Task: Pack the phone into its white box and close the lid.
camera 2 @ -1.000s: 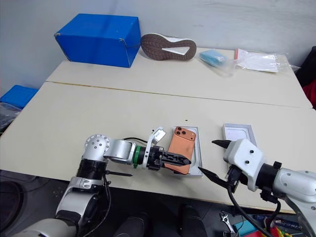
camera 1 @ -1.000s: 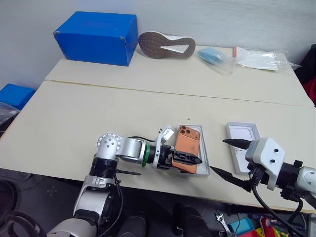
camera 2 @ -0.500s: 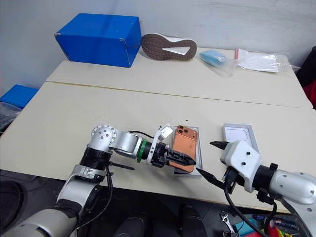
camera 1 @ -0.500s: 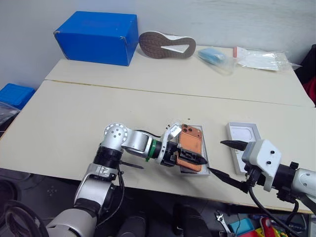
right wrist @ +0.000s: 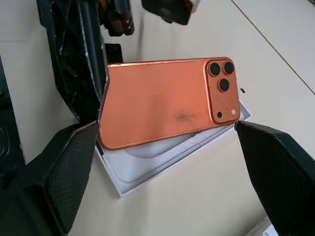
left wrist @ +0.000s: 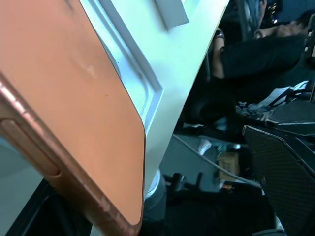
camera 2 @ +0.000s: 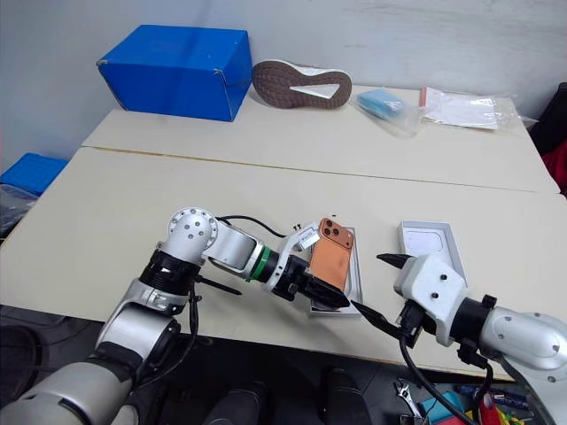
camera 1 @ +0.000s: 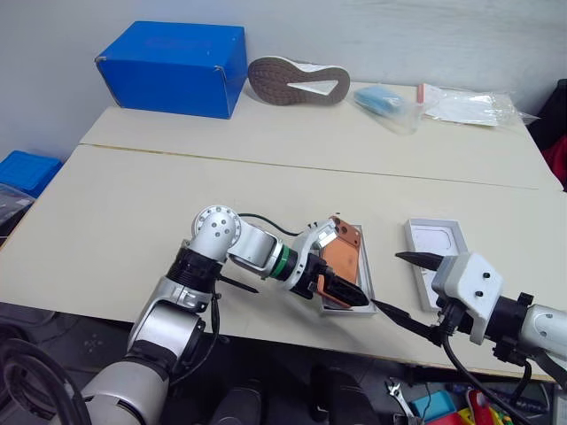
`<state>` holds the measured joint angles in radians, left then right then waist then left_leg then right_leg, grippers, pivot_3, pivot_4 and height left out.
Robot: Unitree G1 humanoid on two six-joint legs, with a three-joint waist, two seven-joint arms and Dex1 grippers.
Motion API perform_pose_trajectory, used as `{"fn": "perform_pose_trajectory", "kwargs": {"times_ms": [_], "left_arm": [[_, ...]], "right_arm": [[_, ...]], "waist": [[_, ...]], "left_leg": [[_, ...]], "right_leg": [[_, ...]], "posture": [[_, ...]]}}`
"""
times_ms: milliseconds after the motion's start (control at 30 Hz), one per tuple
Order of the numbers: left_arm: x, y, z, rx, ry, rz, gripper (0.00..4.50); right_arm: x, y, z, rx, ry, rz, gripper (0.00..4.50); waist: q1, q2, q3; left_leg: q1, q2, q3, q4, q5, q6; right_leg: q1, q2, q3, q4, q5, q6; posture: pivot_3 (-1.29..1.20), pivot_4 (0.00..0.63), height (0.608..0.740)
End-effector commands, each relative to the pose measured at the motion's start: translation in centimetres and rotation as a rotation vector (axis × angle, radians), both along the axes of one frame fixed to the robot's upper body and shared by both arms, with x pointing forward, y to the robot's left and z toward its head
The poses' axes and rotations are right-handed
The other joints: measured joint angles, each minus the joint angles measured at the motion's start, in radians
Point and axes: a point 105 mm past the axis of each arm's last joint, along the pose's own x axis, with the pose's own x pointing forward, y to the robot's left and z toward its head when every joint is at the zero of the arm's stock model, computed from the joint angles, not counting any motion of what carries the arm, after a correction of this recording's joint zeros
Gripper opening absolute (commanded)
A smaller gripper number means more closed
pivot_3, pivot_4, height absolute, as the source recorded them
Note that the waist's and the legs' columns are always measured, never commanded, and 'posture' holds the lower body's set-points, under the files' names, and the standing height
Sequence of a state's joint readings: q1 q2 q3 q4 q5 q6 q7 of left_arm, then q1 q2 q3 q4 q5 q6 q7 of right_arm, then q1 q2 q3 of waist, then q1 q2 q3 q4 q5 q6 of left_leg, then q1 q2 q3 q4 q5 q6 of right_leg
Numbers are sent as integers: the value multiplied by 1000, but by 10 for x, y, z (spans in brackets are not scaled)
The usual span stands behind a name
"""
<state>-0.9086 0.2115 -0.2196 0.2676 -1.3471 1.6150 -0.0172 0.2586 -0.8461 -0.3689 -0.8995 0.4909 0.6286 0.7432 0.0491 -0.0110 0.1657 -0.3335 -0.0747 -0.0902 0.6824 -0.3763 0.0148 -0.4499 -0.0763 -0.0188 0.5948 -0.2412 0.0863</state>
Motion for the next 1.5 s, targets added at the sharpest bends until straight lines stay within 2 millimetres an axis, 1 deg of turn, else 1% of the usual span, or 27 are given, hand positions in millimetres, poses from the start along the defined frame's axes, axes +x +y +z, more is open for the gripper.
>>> {"fn": "perform_pose_trajectory", "kwargs": {"times_ms": [33, 333, 500, 533, 633, 733, 800, 867, 967, 1067, 1100, 1167, 1233, 1367, 1467, 1500], "left_arm": [[-4, -8, 23, -60, -20, -77, 4428], [-14, 11, 21, 21, -36, -171, 4428], [-11, 17, 25, 5, -33, -161, 4428], [-10, 21, 27, 0, -41, -154, 4428], [-3, 31, 33, -19, -100, -119, 4428], [21, 47, 42, -109, -212, 0, 4428], [30, 58, 47, -158, -257, 37, 4428], [36, 70, 53, -208, -329, 38, 4428], [37, 79, 53, -219, -409, 0, 4428], [33, 87, 60, -264, -547, -75, 3850], [30, 89, 61, -275, -583, -111, 3574], [27, 94, 63, -291, -627, -156, 3574], [29, 98, 66, -302, -694, -179, 3574], [22, 104, 75, -364, -824, -273, 3574], [22, 106, 71, -339, -898, -338, 4149], [21, 107, 69, -337, -914, -360, 4447]], "right_arm": [[-1, 3, 6, 5, -45, 8, 4500], [0, 2, 5, 9, -47, 0, 4500], [1, 2, 4, 10, -51, -1, 4500], [1, 2, 4, 10, -51, 0, 4500], [1, 2, 4, 9, -53, 0, 4500], [2, -1, 4, -3, -42, 7, 4500], [1, -2, 3, -8, -33, 13, 4500], [1, -5, 3, 1, -18, 17, 4500], [1, -9, 4, 10, -2, 10, 4500], [7, -27, 4, 87, 45, -109, 4500], [10, -33, 4, 125, 58, -171, 4500], [15, -42, 2, 166, 84, -276, 4500], [19, -49, -3, 181, 109, -399, 4500], [27, -51, -13, 213, 114, -583, 4500], [38, -59, -24, 253, 119, -738, 4500], [42, -61, -28, 277, 125, -781, 4500]], "waist": [[1, 0, 0], [-2, 0, 0], [-2, 0, 0], [-2, 0, 0], [-7, 0, 0], [-11, 0, 0], [-16, 1, 0], [-20, 1, 0], [-21, 1, 0], [-21, 1, 0], [-20, 1, 0], [-20, 1, 0], [-20, 1, 0], [-24, 2, 1], [-24, 2, 1], [-24, 2, 1]], "left_leg": [[0, 0, 0, 0, 0, 0], [0, 0, 0, 0, 0, 0], [0, 0, 0, 0, 0, 0], [0, 0, 0, 0, 0, 0], [0, 0, 0, 0, 0, 0], [0, 0, 0, 0, 0, 0], [0, 0, 0, 0, 0, 0], [0, 0, 0, 0, 0, 0], [0, 0, 0, 0, 0, 0], [-1, 0, 0, 0, 0, 1], [-1, 0, 0, 0, 0, 1], [-1, 0, -1, 0, 0, 1], [-1, 0, -1, 0, 0, 2], [-1, 1, -1, 0, 0, 2], [-1, 1, -1, 0, 0, 2], [-1, 1, -1, 0, 0, 2]], "right_leg": [[0, 0, 0, 0, 0, 0], [0, 0, 0, 0, 0, 0], [0, 0, 0, -1, 0, 0], [0, 0, 0, -1, 0, 0], [0, 0, 0, 0, 0, 0], [0, 0, 0, 0, 0, 0], [0, 0, 0, 0, 0, 0], [0, 0, 0, 0, 0, 0], [0, 0, 0, 0, 0, 0], [0, -1, 0, -1, 0, 0], [1, -1, 0, -2, 0, 0], [1, -1, 0, -2, 0, 0], [1, -1, 0, -2, 0, 0], [0, -1, 0, -1, 0, 0], [0, -1, 0, -1, 0, 0], [0, -1, 0, -1, 0, 0]], "posture": [[0, 150, 740], [0, 150, 740], [0, 150, 740], [0, 150, 740], [0, 150, 740], [0, 150, 740], [0, 150, 740], [0, 150, 740], [0, 150, 740], [0, 150, 740], [0, 150, 740], [0, 150, 740], [0, 150, 740], [0, 150, 740], [0, 150, 740], [0, 150, 740]]}}
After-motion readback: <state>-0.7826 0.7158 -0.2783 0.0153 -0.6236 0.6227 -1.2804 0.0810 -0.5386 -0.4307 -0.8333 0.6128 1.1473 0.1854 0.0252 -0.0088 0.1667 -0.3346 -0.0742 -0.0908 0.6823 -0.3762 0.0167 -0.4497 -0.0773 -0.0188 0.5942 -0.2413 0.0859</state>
